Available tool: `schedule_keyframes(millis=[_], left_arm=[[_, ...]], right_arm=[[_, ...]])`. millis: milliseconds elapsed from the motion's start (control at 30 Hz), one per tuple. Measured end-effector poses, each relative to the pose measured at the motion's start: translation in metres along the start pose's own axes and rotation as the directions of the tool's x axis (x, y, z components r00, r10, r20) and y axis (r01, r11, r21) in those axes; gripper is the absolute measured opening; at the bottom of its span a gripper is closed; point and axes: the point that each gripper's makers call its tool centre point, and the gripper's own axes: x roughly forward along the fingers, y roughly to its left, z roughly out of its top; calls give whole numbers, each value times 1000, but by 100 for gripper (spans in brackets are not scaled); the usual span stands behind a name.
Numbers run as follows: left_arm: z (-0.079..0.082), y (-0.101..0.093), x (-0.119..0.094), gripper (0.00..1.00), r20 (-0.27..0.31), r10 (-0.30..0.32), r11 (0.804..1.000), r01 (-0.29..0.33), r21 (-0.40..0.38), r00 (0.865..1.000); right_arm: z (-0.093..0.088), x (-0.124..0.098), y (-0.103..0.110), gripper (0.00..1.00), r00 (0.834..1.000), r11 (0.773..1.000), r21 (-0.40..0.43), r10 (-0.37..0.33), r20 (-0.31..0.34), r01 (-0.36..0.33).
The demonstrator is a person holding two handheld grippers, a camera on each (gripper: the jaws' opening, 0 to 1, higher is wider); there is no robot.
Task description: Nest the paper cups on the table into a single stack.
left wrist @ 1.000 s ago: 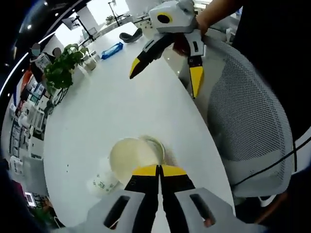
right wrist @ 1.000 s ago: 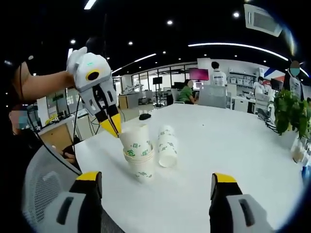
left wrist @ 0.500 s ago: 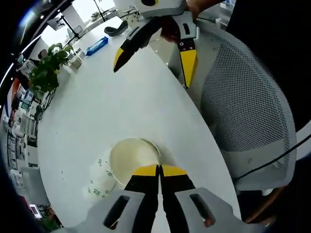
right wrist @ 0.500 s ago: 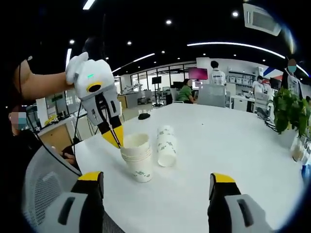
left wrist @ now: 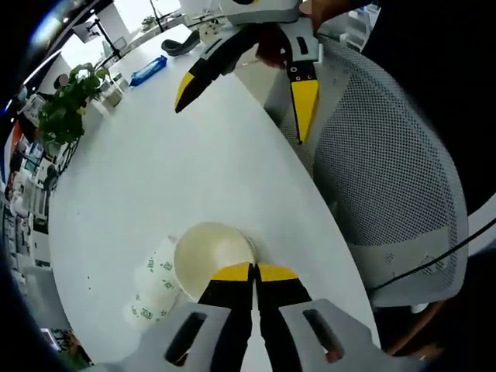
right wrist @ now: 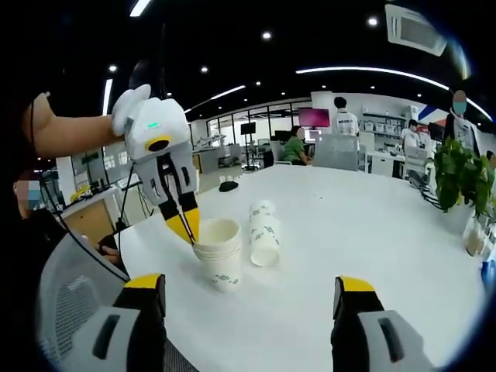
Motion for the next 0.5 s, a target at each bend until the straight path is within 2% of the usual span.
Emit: schedule_keyframes(millis=[300, 500], left_arm=[[2, -5, -12, 1, 28, 10, 1000, -9, -6, 1000], [0, -2, -12, 0, 23, 34, 999, -35, 28, 999]], right_arm=[[-2, 1, -1, 90, 1000, 1000, 1, 4, -6, -4], [-3, 1, 0, 90, 1000, 1000, -1, 7, -10, -7]])
